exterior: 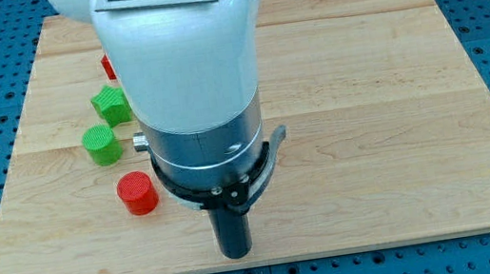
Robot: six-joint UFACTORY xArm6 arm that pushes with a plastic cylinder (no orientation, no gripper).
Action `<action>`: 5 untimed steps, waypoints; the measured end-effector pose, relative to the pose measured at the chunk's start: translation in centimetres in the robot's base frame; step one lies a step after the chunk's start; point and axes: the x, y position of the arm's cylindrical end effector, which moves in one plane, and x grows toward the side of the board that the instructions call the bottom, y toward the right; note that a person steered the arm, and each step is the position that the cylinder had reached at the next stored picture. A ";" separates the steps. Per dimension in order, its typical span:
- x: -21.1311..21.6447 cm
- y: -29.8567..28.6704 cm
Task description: Slide the red circle to the left of the blue cube
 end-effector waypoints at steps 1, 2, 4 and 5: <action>-1.5 -0.1; -2.4 -1.0; -4.4 -3.7; -5.5 -8.0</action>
